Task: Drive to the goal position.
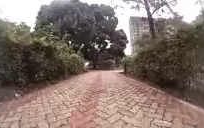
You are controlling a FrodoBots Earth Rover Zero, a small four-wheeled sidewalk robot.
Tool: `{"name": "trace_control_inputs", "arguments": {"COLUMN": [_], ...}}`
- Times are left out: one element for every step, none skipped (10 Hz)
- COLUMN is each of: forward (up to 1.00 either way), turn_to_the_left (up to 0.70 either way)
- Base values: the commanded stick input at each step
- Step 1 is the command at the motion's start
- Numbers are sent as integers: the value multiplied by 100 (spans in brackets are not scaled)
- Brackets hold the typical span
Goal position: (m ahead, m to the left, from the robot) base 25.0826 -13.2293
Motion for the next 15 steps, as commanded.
{"name": "trace_control_inputs", "arguments": {"forward": [70,70,70,70,70,70,70,70,70,70,70,70,70,70,70], "turn_to_the_left": [0,0,0,0,0,0,0,0,0,0,0,0,0,-35,-35]}}
